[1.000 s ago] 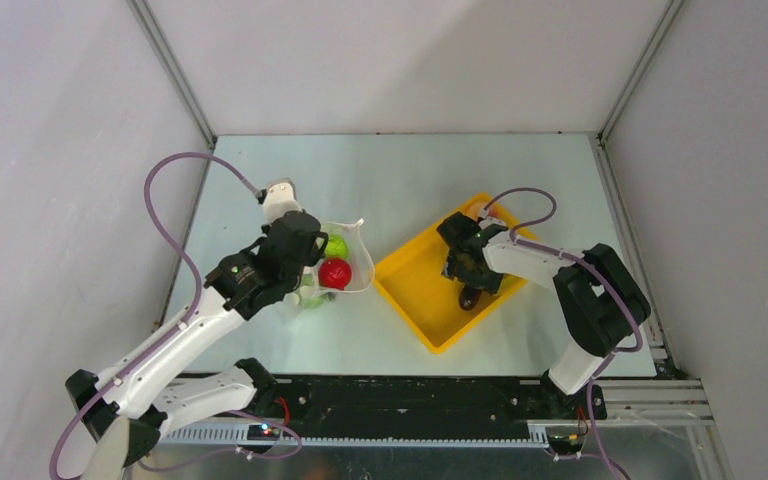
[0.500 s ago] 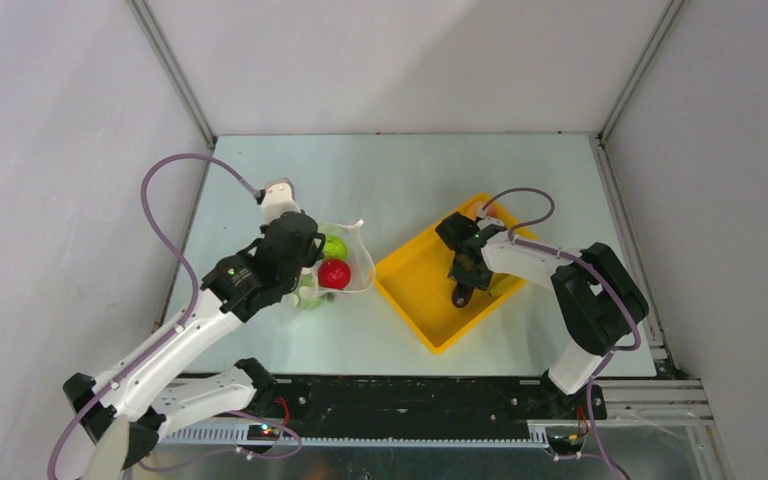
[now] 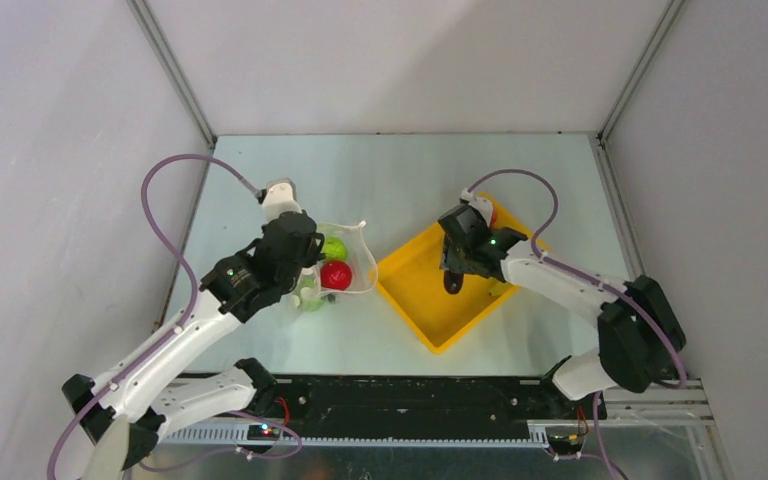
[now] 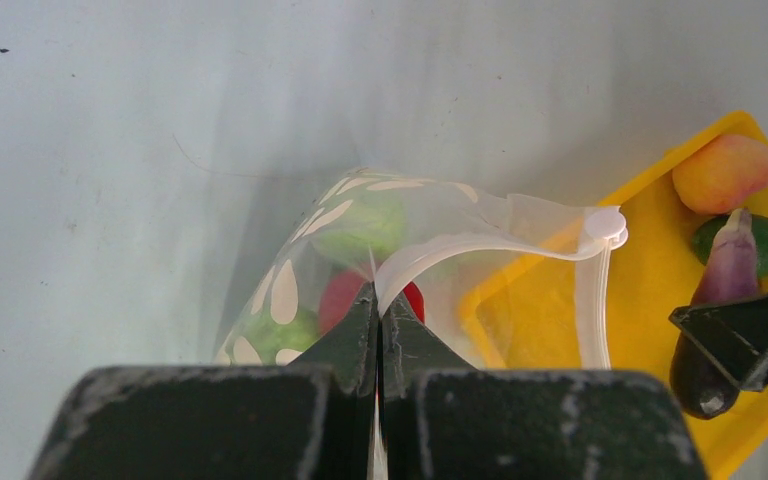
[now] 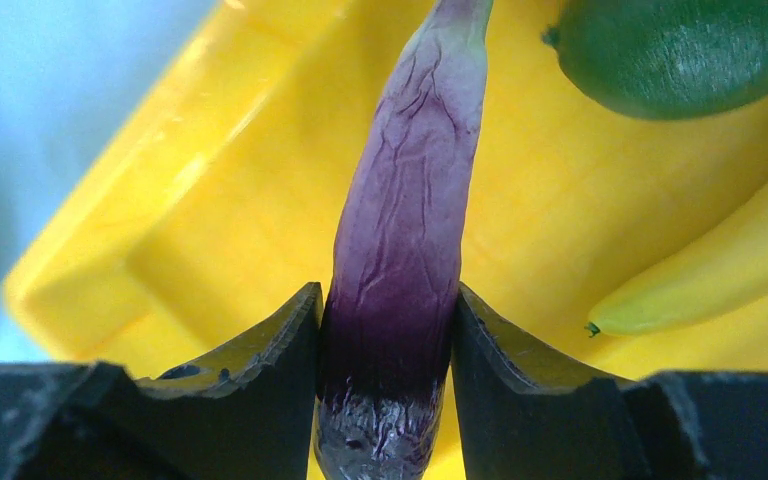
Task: Place the food in the zip-top bag and seal the zipper
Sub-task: Pick up the fake vegetable from the bin, then place the fake vegetable in the zipper food storage bag.
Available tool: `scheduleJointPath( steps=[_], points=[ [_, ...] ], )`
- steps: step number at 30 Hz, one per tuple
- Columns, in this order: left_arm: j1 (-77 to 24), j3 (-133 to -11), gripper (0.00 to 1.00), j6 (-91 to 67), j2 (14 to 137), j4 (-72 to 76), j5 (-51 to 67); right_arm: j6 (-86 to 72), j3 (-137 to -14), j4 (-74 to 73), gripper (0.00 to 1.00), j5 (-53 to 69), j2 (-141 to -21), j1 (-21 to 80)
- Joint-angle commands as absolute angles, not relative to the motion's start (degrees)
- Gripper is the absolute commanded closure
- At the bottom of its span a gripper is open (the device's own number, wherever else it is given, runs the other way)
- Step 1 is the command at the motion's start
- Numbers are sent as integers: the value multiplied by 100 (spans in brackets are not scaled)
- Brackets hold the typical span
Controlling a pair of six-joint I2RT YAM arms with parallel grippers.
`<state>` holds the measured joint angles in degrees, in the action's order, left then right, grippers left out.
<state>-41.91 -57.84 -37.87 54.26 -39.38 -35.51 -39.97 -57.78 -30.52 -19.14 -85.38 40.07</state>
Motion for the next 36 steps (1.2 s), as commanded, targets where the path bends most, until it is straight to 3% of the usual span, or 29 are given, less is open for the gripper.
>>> scheduleJointPath(
  steps=[1,13,22,28,31,36],
  points=[
    [-4183,-5777,100,-3673,5364,-3613,-3418,-3142,-5948,-2610,89,-1634,-7880,4134],
    [-4181,-5805,100,-3619,5511,-3424,-2947,-2670,-5427,-1093,86,-366,-6199,4375],
    [-4182,-5906,100,-3621,5708,-3485,-2851,-2566,-5440,470,84,3611,-6325,4618],
    [-4181,-5934,100,-3640,5828,-3470,-2782,-2682,-5431,813,86,1920,-6541,5035],
    [-4175,-5942,100,-3680,5827,-3478,-2765,-2880,-5399,1498,86,475,-6770,5317],
    [-4182,-5944,100,-3683,5764,-3436,-2653,-2895,-5397,2437,87,-697,-7422,5779]
  ],
)
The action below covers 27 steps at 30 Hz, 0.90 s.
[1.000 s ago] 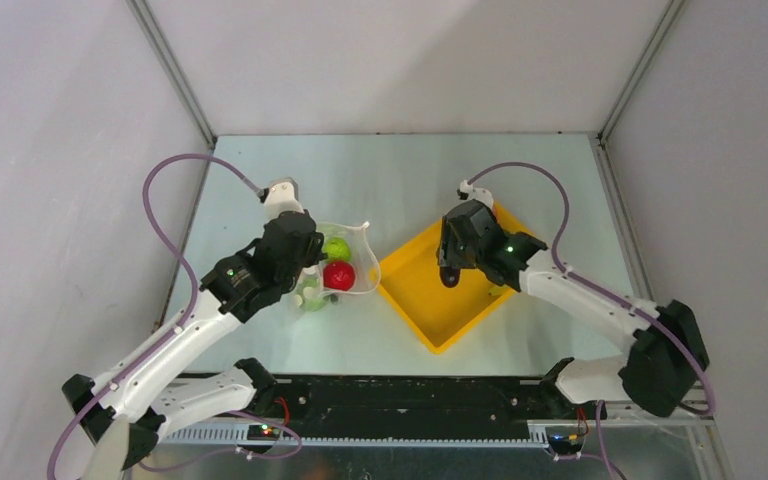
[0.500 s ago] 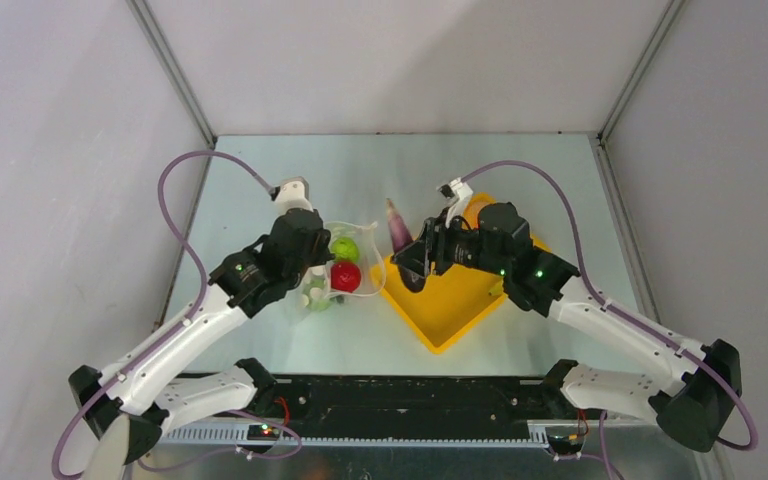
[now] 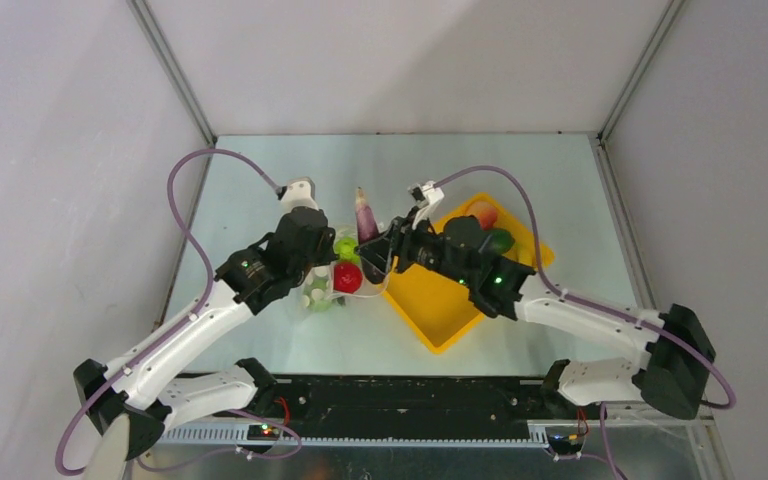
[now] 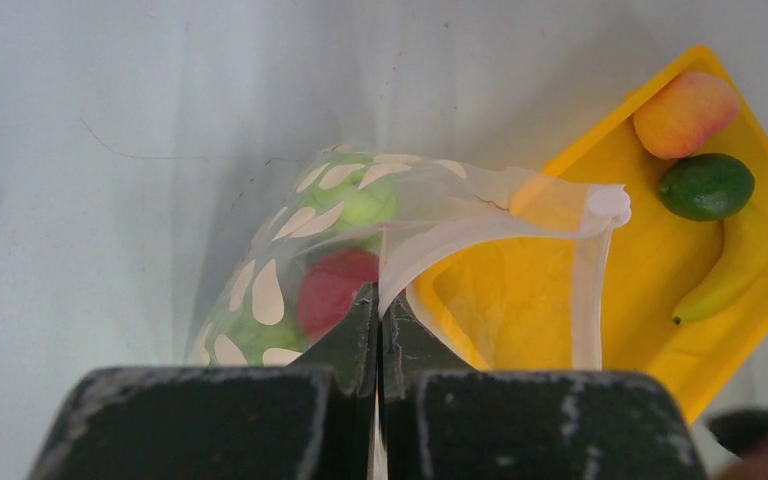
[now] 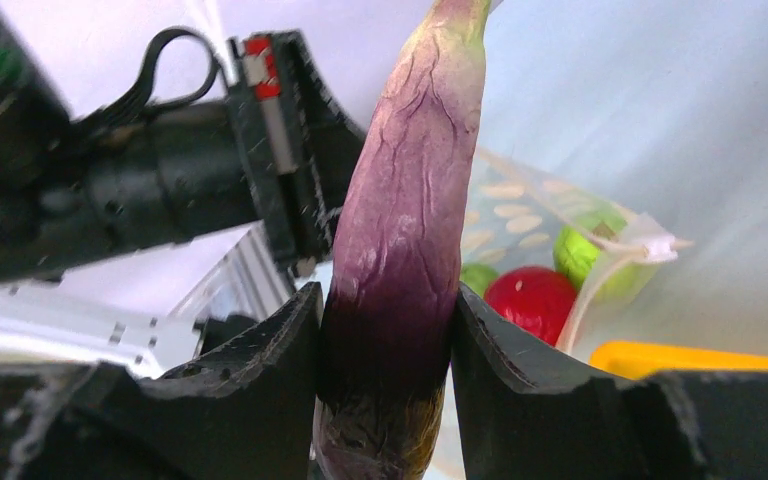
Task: Place the food in the zip-top bag and seal the zipper
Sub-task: Place the fake vegetable in the zipper food storage bag.
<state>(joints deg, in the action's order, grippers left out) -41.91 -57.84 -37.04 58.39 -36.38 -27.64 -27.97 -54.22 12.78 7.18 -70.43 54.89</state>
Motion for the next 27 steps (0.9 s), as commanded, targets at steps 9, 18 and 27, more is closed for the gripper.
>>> scheduleJointPath(
  steps=[9,18,27],
  points=[
    [-4183,-5922,100,-3785,5749,-3399,-2606,-3137,-5396,2530,77,-2450,-8207,6315],
    [-4180,-5908,100,-3823,5743,-3412,-2679,-2983,-5396,2895,53,-3590,-8516,6895],
    [-4183,-5900,100,-3806,5764,-3389,-2643,-2947,-5497,2777,33,-3812,-8625,6988]
  ],
)
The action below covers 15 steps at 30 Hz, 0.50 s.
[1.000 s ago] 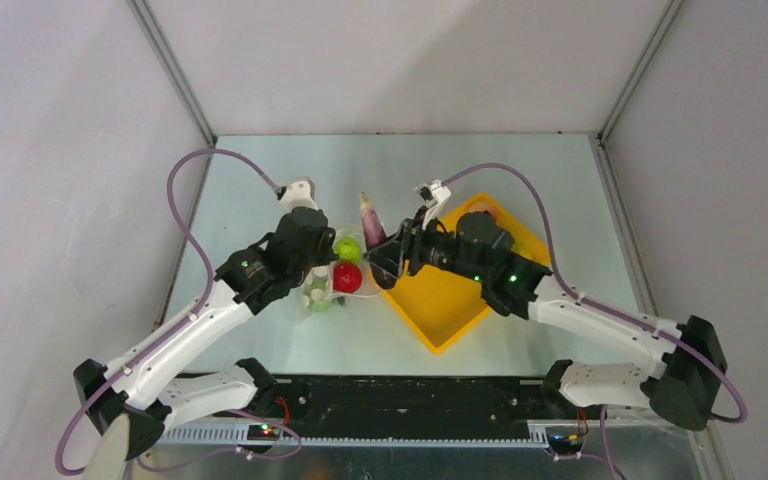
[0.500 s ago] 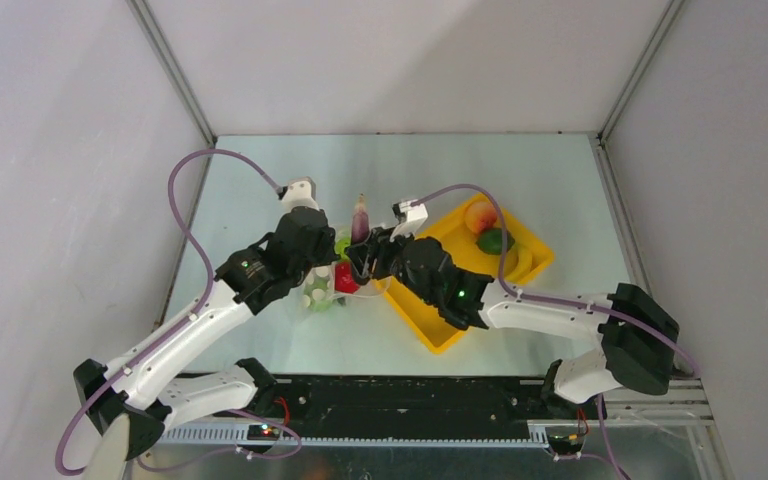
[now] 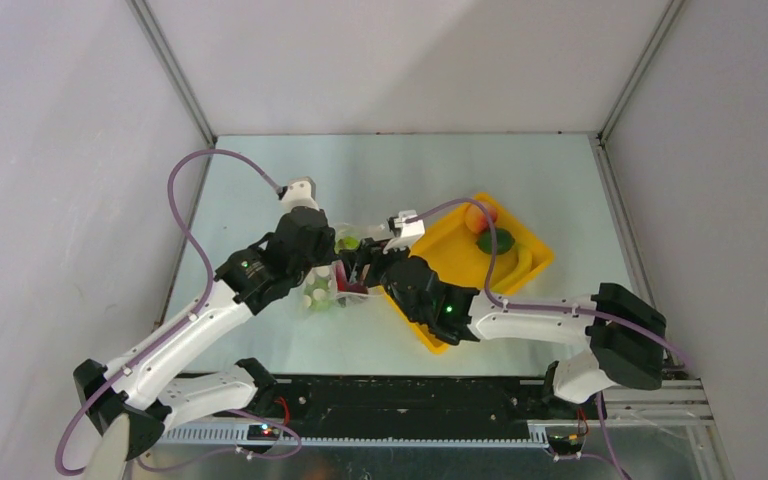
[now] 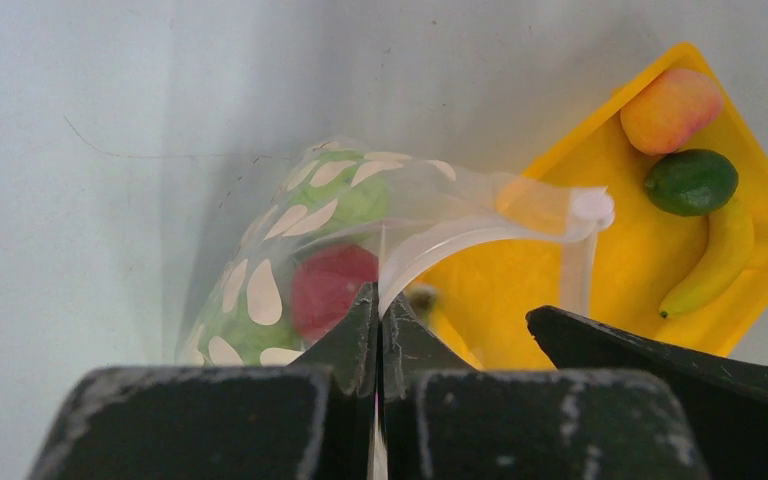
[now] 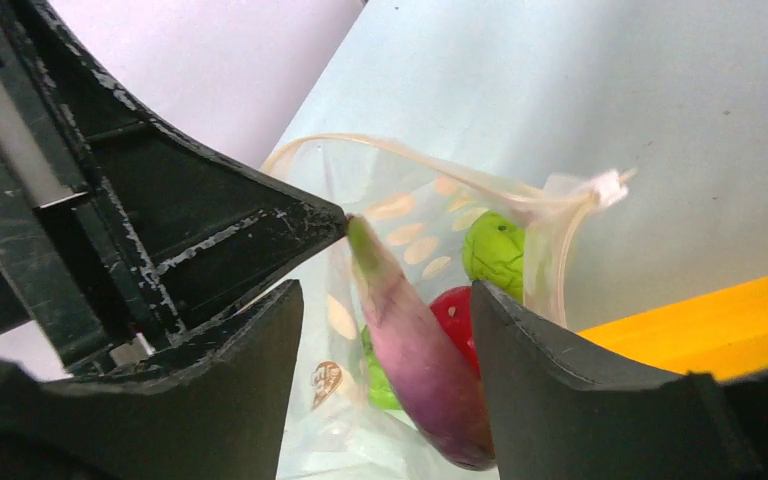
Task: Place the food in the zip-top bag and seal the zipper
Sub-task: Place the fake vegetable in the zipper food storage bag.
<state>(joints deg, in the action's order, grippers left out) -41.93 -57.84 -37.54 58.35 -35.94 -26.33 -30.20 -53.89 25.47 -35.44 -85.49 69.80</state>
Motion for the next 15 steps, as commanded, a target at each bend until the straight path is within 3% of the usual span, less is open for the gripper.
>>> scheduleJointPath(
  steps=[1,7,12,15],
  points=[
    [-4183,-5905,100,-3808,5770,-3399,-2636,-2941,-5508,2764,33,-3778,-8654,6994],
    [-4178,-5906,100,-3801,5745,-3433,-2701,-2869,-5580,2592,26,-3664,-8614,6996],
    [-4180,-5906,100,-3764,5699,-3441,-2768,-2495,-5580,2394,4,-3645,-8264,6976],
    [-4181,-5906,100,-3748,5700,-3445,-2809,-2142,-5577,2138,1,-3576,-7967,6964]
  ],
)
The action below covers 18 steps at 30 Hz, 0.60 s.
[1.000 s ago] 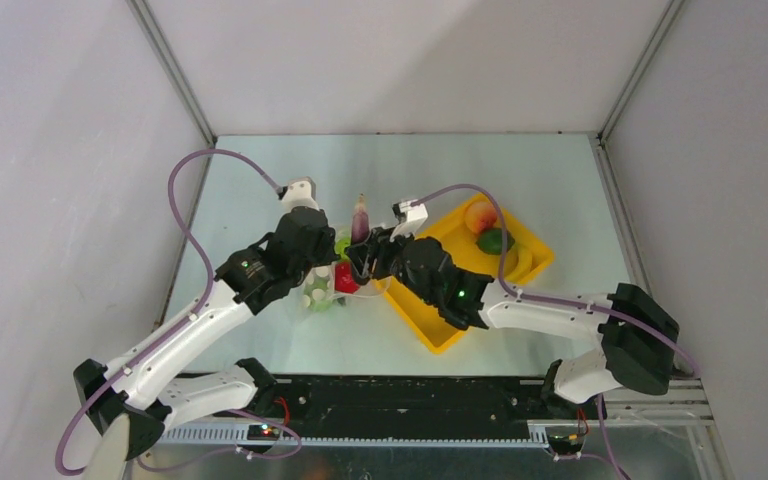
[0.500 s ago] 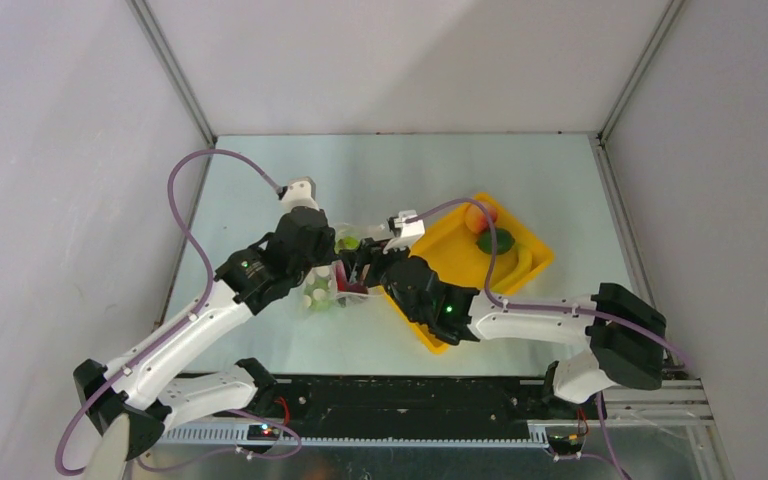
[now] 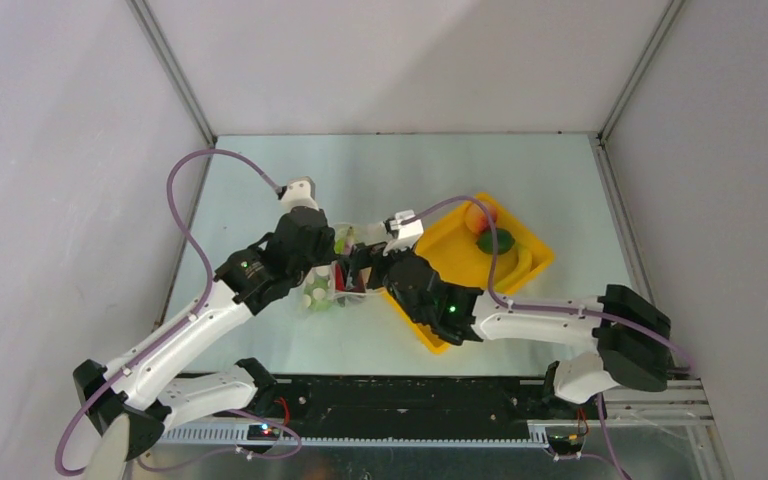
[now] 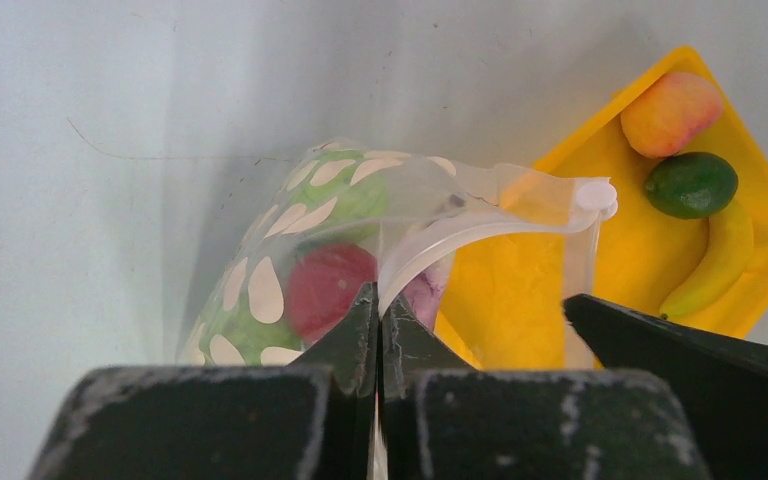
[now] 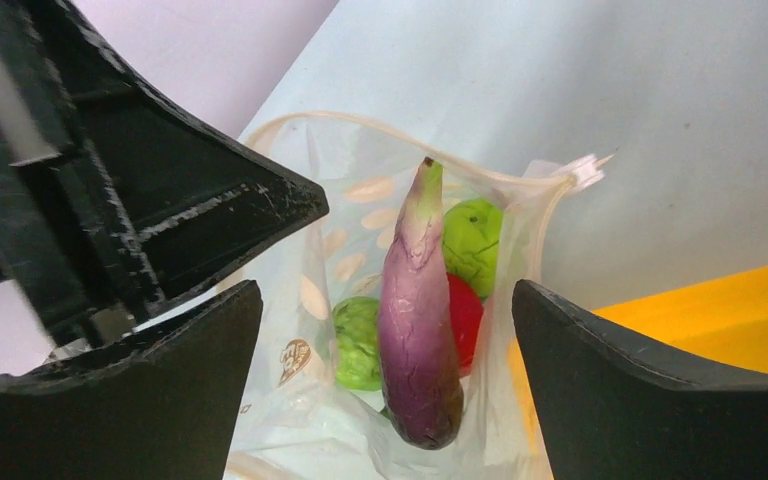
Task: Place the food in the zip-top bag and seal the zipper
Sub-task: Place the fake vegetable in the zipper food storage bag, then pick up the fake fruit from the bin.
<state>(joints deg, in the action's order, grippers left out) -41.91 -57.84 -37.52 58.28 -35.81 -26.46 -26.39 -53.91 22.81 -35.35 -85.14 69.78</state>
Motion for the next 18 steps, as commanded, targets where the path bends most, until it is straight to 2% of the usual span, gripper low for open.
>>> scheduleJointPath(
  steps=[1,4,9,18],
  points=[
    [-4182,-5919,100,-3745,5712,-3450,-2815,-2108,-5579,2040,1,-3590,-7815,6940],
    [-4181,-5933,100,-3740,5727,-3427,-2846,-2153,-5581,1304,0,-3612,-7399,6783],
    [-4184,-5905,100,-3722,5807,-3154,-2952,-3363,-5579,-1218,0,-3360,-6642,5692],
    [-4174,-5625,100,-3533,5769,-2547,-2732,-3412,-5579,-3523,1,-2973,-6100,3782]
  ],
)
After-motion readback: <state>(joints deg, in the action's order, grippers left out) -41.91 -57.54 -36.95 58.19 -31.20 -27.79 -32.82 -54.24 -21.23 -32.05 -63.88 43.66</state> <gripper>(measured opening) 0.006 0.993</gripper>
